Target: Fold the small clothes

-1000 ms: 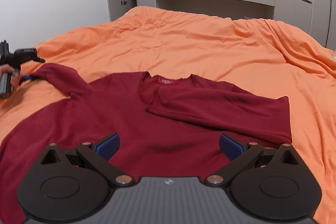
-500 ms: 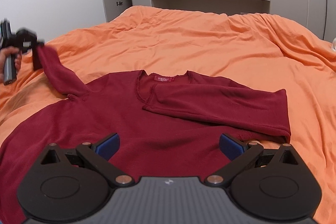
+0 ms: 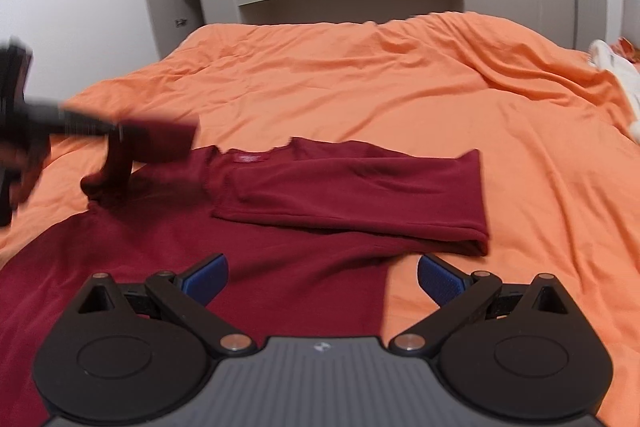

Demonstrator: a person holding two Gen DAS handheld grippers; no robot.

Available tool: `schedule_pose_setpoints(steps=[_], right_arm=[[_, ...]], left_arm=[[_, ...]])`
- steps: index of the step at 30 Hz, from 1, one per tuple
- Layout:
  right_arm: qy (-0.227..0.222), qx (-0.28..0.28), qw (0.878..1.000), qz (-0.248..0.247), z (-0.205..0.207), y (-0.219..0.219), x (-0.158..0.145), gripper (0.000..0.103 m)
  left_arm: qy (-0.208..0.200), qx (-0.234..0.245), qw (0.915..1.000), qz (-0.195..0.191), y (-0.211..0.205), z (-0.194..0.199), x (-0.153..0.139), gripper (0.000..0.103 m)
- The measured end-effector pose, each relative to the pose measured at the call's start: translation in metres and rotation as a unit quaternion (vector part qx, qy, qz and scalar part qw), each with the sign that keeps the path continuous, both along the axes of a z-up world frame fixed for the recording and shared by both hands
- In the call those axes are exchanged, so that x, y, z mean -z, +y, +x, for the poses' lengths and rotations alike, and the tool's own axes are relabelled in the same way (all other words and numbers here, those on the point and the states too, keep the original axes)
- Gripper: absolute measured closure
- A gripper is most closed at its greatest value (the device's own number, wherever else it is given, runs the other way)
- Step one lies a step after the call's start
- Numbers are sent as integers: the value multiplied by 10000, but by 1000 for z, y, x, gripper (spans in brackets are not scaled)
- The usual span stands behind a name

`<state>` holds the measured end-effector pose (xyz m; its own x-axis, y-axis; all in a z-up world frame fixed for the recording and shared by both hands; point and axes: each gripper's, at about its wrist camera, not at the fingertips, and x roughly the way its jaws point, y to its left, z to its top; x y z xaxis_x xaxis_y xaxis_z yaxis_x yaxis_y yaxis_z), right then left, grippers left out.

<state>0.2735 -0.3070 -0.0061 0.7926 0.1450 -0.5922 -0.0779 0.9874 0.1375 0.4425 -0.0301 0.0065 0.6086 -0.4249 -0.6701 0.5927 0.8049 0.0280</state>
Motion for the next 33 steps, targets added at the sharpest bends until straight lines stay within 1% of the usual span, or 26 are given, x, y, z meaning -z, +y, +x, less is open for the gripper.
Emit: schedule_pose_setpoints(steps=[1,3,5,7,9,11,14,15,17,19,20,22,24,27,28,29,30,31,32,33], right_arm=[[8,52,10000,24,0,-5,0,0],[40,157,9998,95,0,-13,1,0],[79,238,9995,196,0,-20,2,0],[119,283,9991,277,4,-22,4,0],[174,305,9989,298,11,-21,6,0],[182,232,9994,197,21,-11,6,0],[166,-88,9998,63,42,14,5,0],[159,-237,9996,33,51,25,5,0],[95,-565,9983,-126,71,54,3,0],[-8,-930,9951,-340,91,87,1,3],[-59,-1109,9930,-406,101,105,1,6],[-136,-1449,9885,-418,120,137,1,10],[-45,-1683,9845,-488,140,169,5,15],[11,-1807,9802,-807,165,206,15,28],[33,-1806,9790,-947,171,214,19,40],[69,-1777,9779,-1101,174,221,23,58],[115,-1732,9778,-1174,175,222,27,67],[167,-1696,9788,-1135,176,220,29,85],[208,-1656,9808,-1008,174,214,30,93],[215,-1600,9826,-913,170,207,31,95]], left_arm=[[219,118,9997,-8,-3,0,14,89],[500,271,9984,-63,0,0,35,76],[611,385,9974,-42,1,-12,43,46],[662,480,9966,-73,8,-23,41,32],[673,523,9962,-175,21,-34,34,28],[621,374,9969,-290,35,-42,20,20],[565,-90,9971,-500,64,-46,7,10],[570,-288,9963,-577,76,-47,3,9],[613,-827,9929,-603,98,-47,-2,3],[711,-1541,9841,-518,122,-43,-2,3],[742,-1778,9798,-534,133,-41,-2,3],[818,-2240,9684,-736,157,-35,0,3],[932,-2655,9549,-951,177,-30,2,3],[1007,-2902,9444,-1170,195,-24,7,3],[1026,-2941,9422,-1237,198,-23,8,3],[1047,-2973,9402,-1293,200,-21,9,3],[1067,-3005,9383,-1341,201,-19,10,3],[1080,-3020,9372,-1373,200,-16,11,3],[1084,-3030,9365,-1397,200,-14,12,3],[1074,-3029,9364,-1409,201,-13,13,3]])
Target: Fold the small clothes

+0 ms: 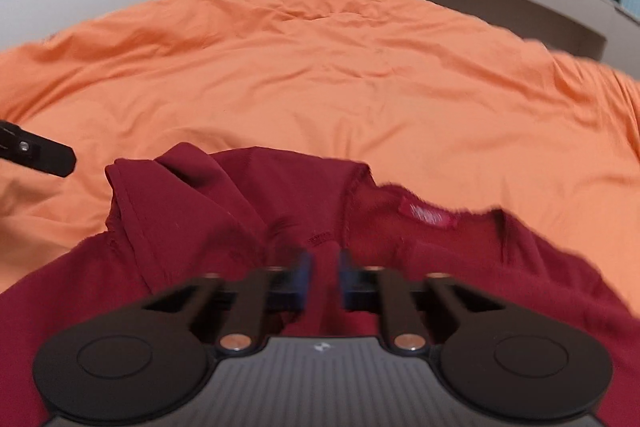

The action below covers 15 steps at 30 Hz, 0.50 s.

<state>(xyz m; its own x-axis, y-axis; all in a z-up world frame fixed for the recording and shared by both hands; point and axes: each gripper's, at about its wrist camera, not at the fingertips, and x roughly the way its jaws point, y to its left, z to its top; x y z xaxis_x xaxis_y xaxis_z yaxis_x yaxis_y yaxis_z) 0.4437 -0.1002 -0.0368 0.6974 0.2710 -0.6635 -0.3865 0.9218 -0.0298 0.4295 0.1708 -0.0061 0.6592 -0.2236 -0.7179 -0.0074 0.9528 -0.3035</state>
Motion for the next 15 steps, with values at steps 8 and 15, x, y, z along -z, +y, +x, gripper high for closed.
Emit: schedule_pose_setpoints(steps=[8,15], right_arm=[[-142,656,9960,583,-69,-87,-11,98],[413,574,9941,827,-119,-136,-12,43]], left_arm=[[-89,75,9999,-22,-10,11,7,3],[74,-139,9998,-87,-2,48,11,3]])
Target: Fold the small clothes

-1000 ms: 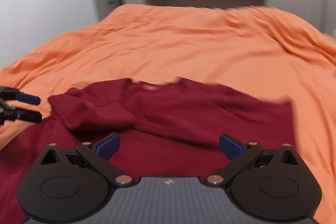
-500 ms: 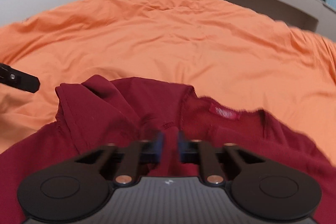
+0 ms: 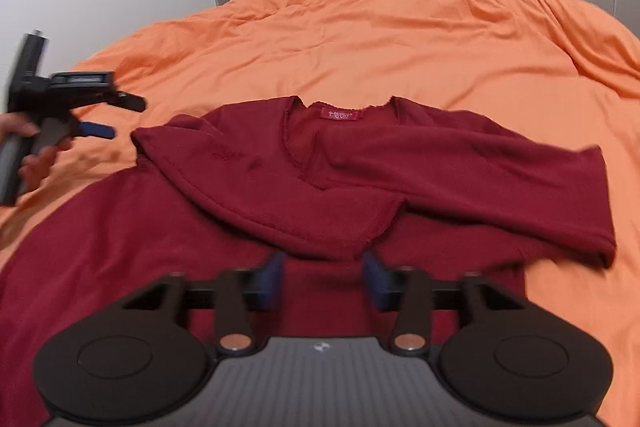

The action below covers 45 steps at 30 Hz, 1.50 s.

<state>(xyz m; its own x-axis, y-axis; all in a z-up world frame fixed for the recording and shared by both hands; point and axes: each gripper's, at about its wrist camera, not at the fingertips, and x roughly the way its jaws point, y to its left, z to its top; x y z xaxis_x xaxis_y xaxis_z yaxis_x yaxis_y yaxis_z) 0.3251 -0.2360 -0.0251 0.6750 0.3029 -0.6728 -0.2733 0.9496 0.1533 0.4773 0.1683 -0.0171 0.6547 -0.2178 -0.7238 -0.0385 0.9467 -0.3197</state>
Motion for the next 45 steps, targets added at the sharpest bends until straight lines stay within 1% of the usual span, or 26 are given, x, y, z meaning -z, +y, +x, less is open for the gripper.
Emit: schedule_pose_setpoints(steps=[3,4,5,7,9,12,13,14,15,16,17,20,22,25,27,29,31,33,34,35,36,37,38,40,43,45], right_arm=[[-100,130,9996,218,3,-17,-9,38],[-113,204,9994,259,8,-20,-10,38],[-114,285,9991,309,17,-22,-8,39],[-8,391,9984,414,40,-25,-2,44],[219,555,9971,478,61,-27,9,47],[614,646,9937,673,83,-28,26,48],[712,665,9931,655,86,-27,31,55],[755,659,9931,604,87,-26,36,69],[773,636,9934,565,85,-24,39,77],[773,595,9936,571,84,-23,41,89],[744,566,9938,596,80,-21,42,90],[412,473,9968,488,73,-17,31,91],[86,371,9988,305,69,-14,18,91],[-614,277,9977,-118,68,-6,-3,91],[-1162,321,9909,-595,71,1,-12,91],[-1508,349,9826,-1025,80,5,-11,91],[-1199,348,9877,-938,97,1,0,91],[-581,312,9953,-711,114,-4,17,91],[-363,315,9965,-690,118,-5,24,89],[-220,318,9966,-724,120,-5,29,83],[-214,330,9965,-735,118,-6,30,80],[-280,345,9964,-723,115,-6,28,69],[-364,331,9964,-695,110,-6,25,55],[-572,272,9958,-666,107,-3,15,42],[-693,-1,9960,-571,121,13,3,40],[-633,-234,9971,-349,145,31,-2,40]], left_arm=[[308,39,9995,85,1,29,8,9],[430,13,9990,134,1,37,12,14],[559,-52,9982,223,0,47,16,19],[701,-106,9970,306,0,56,23,22],[813,-26,9965,187,-1,61,29,24],[913,212,9953,-250,2,60,33,25],[933,295,9945,-383,3,60,35,25],[970,355,9935,-473,3,60,36,28],[1022,397,9927,-509,2,60,38,31],[1054,445,9921,-513,0,61,40,51],[1081,524,9914,-523,-2,62,42,74],[854,492,9944,-373,-5,60,39,87],[514,500,9962,-489,-3,55,29,88],[-218,613,9965,-518,-5,42,8,89],[-605,646,9952,-427,-8,36,2,89],[-755,597,9947,-357,-10,33,5,89],[-635,514,9962,-307,-11,36,14,88],[-355,454,9978,-317,-11,38,25,83],[-212,411,9983,-359,-8,38,30,78],[-121,371,9984,-406,-7,38,33,72],[-88,360,9982,-461,-4,36,34,66],[-103,357,9980,-511,1,34,34,53],[-121,355,9977,-568,5,30,33,41],[-134,390,9967,-700,13,24,29,36],[26,510,9955,-799,20,15,30,35],[191,575,9945,-855,19,11,34,37]])
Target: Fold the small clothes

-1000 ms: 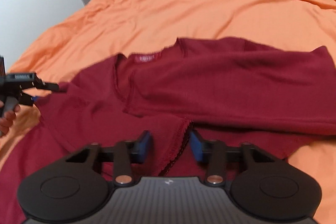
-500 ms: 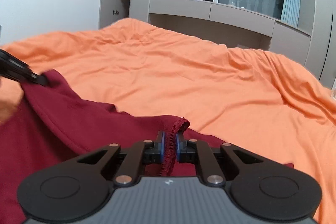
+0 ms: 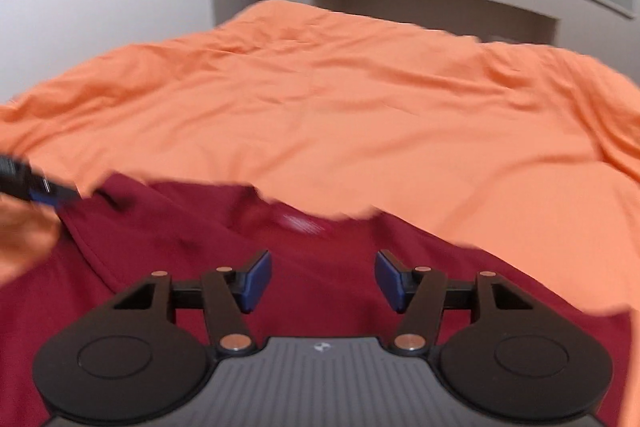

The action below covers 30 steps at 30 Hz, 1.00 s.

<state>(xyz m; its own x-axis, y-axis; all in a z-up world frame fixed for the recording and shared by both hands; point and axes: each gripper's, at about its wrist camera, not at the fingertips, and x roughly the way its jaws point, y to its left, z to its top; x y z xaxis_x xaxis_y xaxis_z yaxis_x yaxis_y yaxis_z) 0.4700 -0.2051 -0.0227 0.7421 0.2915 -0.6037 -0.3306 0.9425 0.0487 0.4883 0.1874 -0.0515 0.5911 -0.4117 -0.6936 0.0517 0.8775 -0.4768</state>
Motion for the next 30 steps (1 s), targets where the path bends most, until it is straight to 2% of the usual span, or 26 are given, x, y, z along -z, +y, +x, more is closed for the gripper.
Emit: schedule_pose_setpoints(steps=[1,2,3,4,5,6,10,12,14,15,16,17,18,22,25,28,30], right_arm=[[54,-178,9997,139,12,12,-1,41],[98,-351,9990,249,25,23,-3,44],[135,-519,9980,339,37,35,-2,47],[179,-679,9966,435,48,47,0,53],[250,-832,9948,540,60,62,1,59],[347,-1003,9923,635,70,76,2,61],[703,-1852,9748,1027,99,134,5,61],[813,-2084,9695,1004,107,161,7,56],[1011,-2297,9643,842,114,187,11,56],[1074,-2396,9621,741,112,195,14,59],[1125,-2447,9610,630,113,204,18,83],[1175,-2527,9585,603,112,210,20,101],[1170,-2546,9577,650,111,213,21,101],[777,-2056,9735,635,111,207,16,102],[826,-1939,9731,931,117,199,14,102],[647,-1754,9804,619,115,200,15,102],[635,-1610,9829,624,117,199,17,100]], left_arm=[[50,51,10000,-55,-2,-2,2,44],[87,110,9998,-130,-4,-3,4,63],[115,159,9996,-189,-5,-5,6,74],[105,133,9996,-216,-6,-8,7,81],[70,84,9996,-265,-5,-11,8,83],[50,45,9995,-307,-5,-13,8,85],[5,-119,9993,-359,-4,-22,8,89],[-87,-122,9993,-356,-4,-24,8,89],[-170,-74,9993,-328,-6,-25,7,89],[-177,-58,9994,-301,-6,-24,7,89],[-179,-44,9994,-284,-6,-24,7,89],[-180,-38,9994,-282,-5,-24,7,89],[-187,-52,9994,-289,-4,-25,7,89],[-347,-138,9990,-249,-3,-34,3,91],[-447,-110,9989,-129,-5,-40,1,91],[-338,-139,9993,-44,-5,-39,5,91],[-173,-240,9996,-35,-3,-36,8,91]])
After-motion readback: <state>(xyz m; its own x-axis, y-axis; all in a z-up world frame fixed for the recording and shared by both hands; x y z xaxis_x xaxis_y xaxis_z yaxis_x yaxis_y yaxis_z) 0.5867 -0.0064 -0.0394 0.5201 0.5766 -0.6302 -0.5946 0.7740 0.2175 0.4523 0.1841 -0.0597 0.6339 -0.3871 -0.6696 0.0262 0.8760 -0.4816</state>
